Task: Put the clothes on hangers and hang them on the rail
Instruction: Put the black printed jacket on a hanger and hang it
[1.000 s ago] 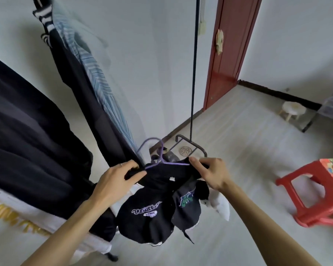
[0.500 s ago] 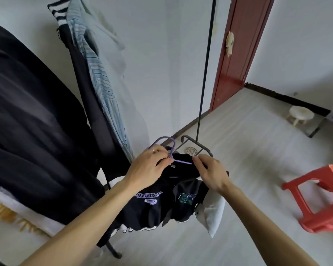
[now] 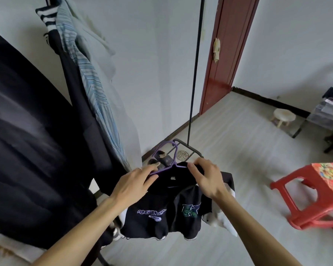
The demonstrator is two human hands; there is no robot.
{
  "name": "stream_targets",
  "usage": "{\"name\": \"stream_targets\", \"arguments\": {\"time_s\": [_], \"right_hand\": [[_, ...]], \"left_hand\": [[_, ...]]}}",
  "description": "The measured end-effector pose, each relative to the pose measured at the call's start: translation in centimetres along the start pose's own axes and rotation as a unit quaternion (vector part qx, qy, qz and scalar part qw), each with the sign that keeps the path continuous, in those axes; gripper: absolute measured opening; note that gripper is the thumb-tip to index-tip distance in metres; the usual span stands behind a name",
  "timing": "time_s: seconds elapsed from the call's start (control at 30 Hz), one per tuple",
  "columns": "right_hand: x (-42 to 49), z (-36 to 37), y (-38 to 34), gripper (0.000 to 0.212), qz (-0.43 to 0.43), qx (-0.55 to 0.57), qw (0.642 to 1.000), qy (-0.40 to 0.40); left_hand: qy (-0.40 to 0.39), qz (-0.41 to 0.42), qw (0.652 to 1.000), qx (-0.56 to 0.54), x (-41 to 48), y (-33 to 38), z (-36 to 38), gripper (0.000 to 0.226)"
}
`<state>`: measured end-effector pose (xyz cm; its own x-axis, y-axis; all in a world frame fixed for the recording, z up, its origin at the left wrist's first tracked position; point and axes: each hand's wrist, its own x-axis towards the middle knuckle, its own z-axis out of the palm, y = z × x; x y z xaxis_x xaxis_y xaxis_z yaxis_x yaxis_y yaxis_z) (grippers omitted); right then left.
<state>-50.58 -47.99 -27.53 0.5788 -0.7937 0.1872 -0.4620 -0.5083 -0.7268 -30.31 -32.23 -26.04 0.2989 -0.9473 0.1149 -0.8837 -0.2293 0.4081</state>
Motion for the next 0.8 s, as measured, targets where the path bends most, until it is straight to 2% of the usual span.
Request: {"name": "stream_targets", "arguments": {"time_s": [0.1, 0.23, 0.4, 0.57, 0.67, 0.8], "right_hand": [[0.0, -1.0, 1.0, 0.04, 0.041, 0.019, 0.999, 0.01], [-0.2, -1.2, 1.0, 0.037, 0.061, 0.019, 0.998, -0.005], [-0.5, -0.5, 0.8, 0.02, 0.037, 0.01, 0.999, -0.011], [-1.3, -1.9, 3.9, 0.034, -0.02, -0.1, 0.995, -0.001], [-1.4, -2.1, 3.8, 0.035, -0.056, -0.136, 0.986, -0.073], [-0.6, -1.5, 0.7, 0.032, -0.042, -0.065, 0.984, -0.161]], "left_hand": [[-0.013, -0.06, 0.998, 0.002, -0.2, -2.1, 0.2, 0.042], [-0.02, 0.04, 0.999, 0.028, 1.4, 0.1, 0.4, 0.045], [-0.05, 0.034, 0.998, -0.025, 3.5, 3.6, 0.9, 0.026], [-0.002, -0.003, 0.995, -0.1, 2.9, 2.1, 1.8, 0.022], [0.006, 0.0, 0.994, -0.105, 2.5, 1.8, 1.8, 0.018], [0.035, -0.021, 0.996, -0.084, 2.1, 0.8, 0.4, 0.021]]}}
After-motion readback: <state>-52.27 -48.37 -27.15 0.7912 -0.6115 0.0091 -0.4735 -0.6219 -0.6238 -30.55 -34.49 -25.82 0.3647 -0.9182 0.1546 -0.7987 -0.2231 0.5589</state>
